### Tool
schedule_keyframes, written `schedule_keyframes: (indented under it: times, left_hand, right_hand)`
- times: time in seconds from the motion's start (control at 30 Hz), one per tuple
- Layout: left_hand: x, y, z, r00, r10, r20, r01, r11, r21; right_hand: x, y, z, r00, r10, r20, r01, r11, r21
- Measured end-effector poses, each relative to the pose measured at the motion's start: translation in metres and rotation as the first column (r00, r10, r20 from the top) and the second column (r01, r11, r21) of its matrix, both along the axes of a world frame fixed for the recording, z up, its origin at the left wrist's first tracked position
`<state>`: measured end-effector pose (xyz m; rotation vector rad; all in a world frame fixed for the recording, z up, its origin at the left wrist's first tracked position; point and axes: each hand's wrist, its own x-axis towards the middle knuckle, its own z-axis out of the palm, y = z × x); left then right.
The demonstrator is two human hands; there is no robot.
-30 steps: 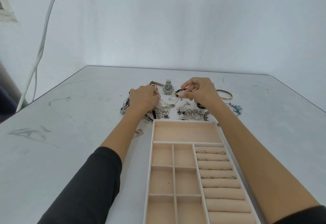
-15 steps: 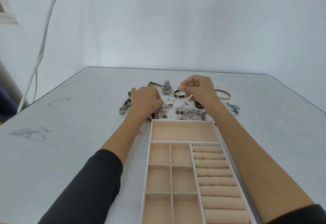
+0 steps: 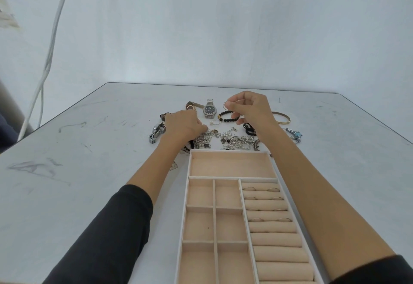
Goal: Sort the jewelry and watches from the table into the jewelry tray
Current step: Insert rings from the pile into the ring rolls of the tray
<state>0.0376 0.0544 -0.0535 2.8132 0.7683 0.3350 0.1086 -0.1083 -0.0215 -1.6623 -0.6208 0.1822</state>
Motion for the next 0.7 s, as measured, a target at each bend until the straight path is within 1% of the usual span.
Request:
schedule_keyframes:
  times: [0.1,0.27,0.37,0.47,0.6,0.7]
  left_hand:
    - [-0.003,-0.001,0.002,1.0,-0.023,0.016,0.023,1.0,-0.012]
    - [-0.009,-0.004,0.005,0.992,-0.07,0.102,0.075,0.996,-0.043]
    - [-0.013,-0.003,0.008,0.969,-0.059,0.241,0.079,0.994,-0.074]
    - [-0.018,-0.002,0.015,0.919,-0.039,0.392,0.099,0.986,-0.135]
    - [-0.027,-0.01,0.029,0.848,-0.029,0.528,0.168,0.962,-0.216]
    - [-0.035,-0.02,0.039,0.805,-0.034,0.592,0.229,0.939,-0.258]
  right_hand:
    - [0.0,-0.001,0.0,1.0,0.002,0.002,-0.002,1.0,-0.008]
    - [-0.001,-0.001,-0.001,1.0,0.014,0.016,-0.014,1.0,-0.022]
    - [-0.002,-0.002,0.001,0.999,0.018,0.031,-0.016,0.999,-0.037]
    - [-0.004,-0.006,0.006,0.998,0.016,0.053,-0.014,0.999,-0.044]
    - [-0.014,-0.016,0.017,0.998,0.011,0.055,-0.01,1.0,-0.013]
    - [-0.026,-0.027,0.022,0.999,0.006,0.045,-0.006,1.0,-0.01]
